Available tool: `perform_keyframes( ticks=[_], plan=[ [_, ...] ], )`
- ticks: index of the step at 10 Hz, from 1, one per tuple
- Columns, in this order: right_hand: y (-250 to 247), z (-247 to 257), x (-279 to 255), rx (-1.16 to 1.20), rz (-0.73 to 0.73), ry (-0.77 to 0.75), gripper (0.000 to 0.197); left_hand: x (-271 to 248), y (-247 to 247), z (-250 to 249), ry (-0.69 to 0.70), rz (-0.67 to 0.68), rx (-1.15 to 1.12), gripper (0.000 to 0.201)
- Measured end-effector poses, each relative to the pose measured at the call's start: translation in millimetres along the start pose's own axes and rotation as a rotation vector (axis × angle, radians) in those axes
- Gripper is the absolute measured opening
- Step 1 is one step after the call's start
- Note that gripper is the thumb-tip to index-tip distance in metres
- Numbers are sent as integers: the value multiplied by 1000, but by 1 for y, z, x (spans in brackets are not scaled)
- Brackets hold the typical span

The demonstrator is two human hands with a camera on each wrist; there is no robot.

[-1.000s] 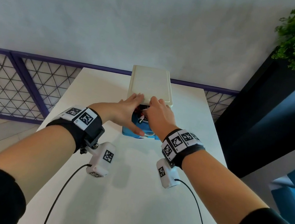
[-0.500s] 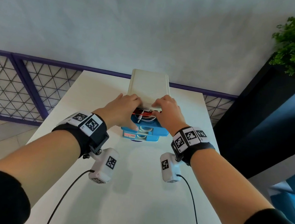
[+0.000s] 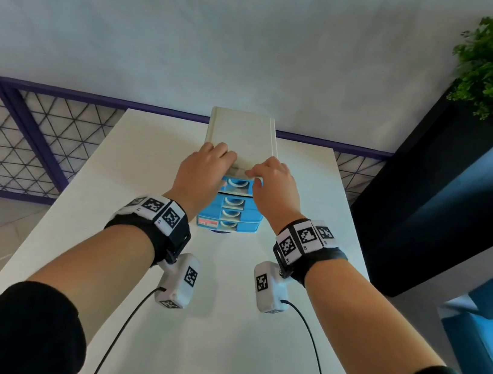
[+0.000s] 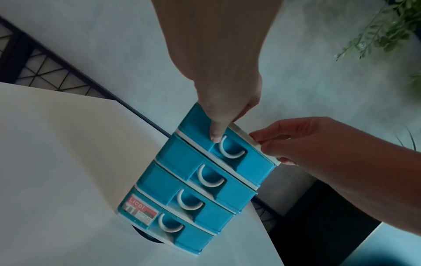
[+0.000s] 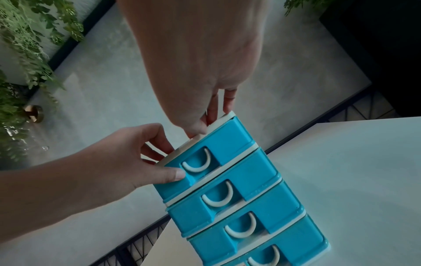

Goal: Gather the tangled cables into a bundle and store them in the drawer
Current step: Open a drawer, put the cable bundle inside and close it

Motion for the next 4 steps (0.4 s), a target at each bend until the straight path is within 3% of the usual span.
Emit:
perform_keyframes(
  ticks=[2,3,4],
  plan=[
    [-4,3,-2,-36,80,17,31,-2,-5,-1,4,108,-24,29],
    [-15,2,2,11,156,12,31,0,-10,11,23,216,-174,33],
    [-20,-11,-22,148,161,40,32,-32,-5,32,88,276,-414,49]
  ],
)
Point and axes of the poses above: each hand's wrist, its own x-axis towards the middle knuckle, its own y-axis out of the palm, z = x × y, the point moved 4 cm from there along x, towards the middle knuckle, and after that the axes turned 14 degrees about z, right-handed, at the moved point
